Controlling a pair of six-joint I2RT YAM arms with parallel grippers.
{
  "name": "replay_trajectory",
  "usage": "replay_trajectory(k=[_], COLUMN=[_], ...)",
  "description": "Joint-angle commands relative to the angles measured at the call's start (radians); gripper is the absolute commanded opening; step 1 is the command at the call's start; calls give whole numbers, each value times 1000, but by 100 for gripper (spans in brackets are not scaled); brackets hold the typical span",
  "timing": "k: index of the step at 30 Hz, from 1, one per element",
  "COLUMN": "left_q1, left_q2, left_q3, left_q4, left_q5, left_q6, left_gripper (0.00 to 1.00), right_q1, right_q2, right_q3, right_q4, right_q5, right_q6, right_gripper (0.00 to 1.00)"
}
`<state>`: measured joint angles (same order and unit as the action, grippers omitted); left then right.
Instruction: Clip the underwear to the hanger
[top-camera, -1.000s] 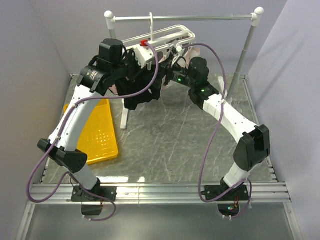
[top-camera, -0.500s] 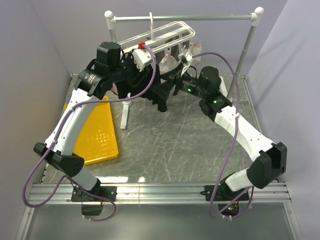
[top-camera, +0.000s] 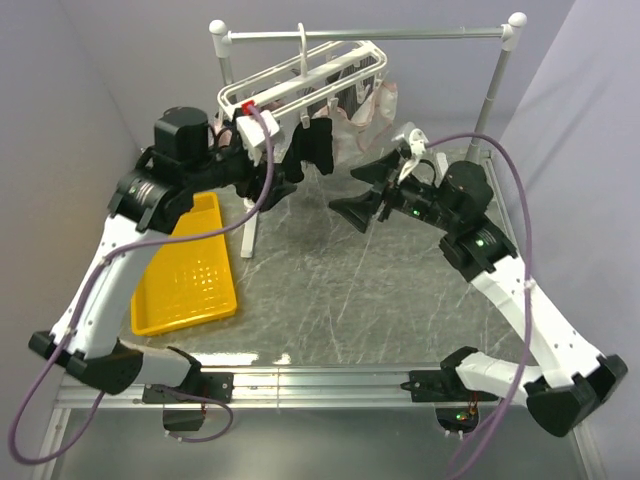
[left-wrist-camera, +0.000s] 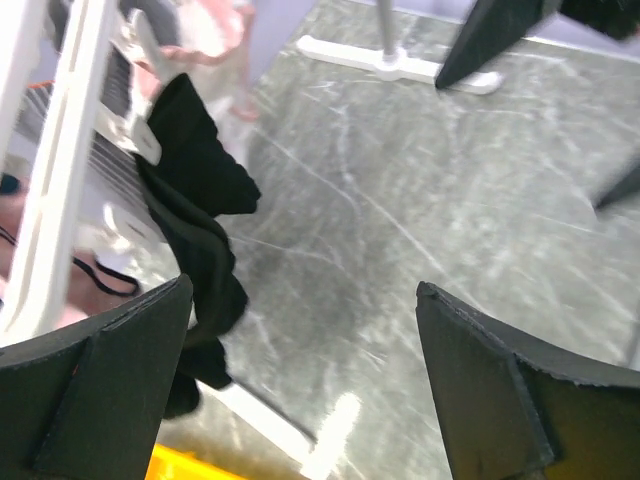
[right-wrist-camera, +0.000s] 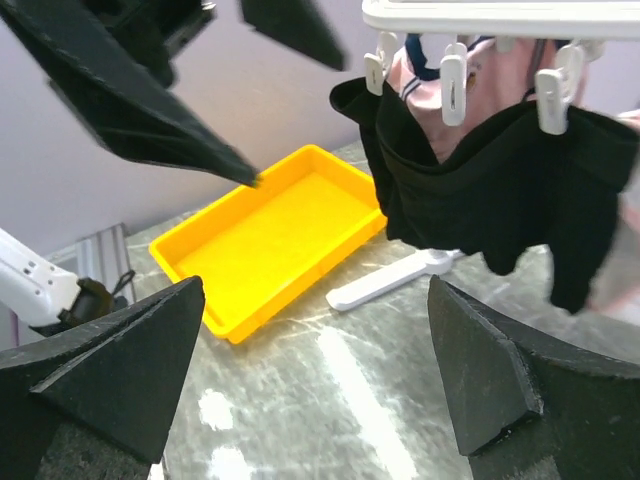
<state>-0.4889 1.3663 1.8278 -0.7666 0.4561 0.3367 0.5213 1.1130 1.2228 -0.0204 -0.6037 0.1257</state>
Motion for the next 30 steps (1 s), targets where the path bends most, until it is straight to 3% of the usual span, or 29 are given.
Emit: replay_trajectory(k=[1, 6, 10, 16, 21, 30], left_q1=[-1, 78, 263, 429, 446, 470], left_q2=[-91, -179, -246, -274, -351, -440], left_q3=[-51, -107, -169, -251, -419, -578], left_q4=[-29, -74, -56, -145, -131, -88], left_q5=[64, 62, 110, -36, -171, -185], left_q6=[-77, -172, -246, -258, -323, -381], left_gripper=[99, 99, 99, 99, 99, 100], right_q1=[2, -105, -229, -391, -475, -579], right_q2=[-88, -255, -349, -439, -490, -558], right_q3=[18, -91, -144, -184, -276, -399], right_q4=[-133, -170, -233, -314, -380, -404], right_q5=[66, 70, 50, 96, 110, 91], right_q6=[-69, -72, -77, -83, -80, -40], right_gripper=[100, 100, 100, 100, 100, 100])
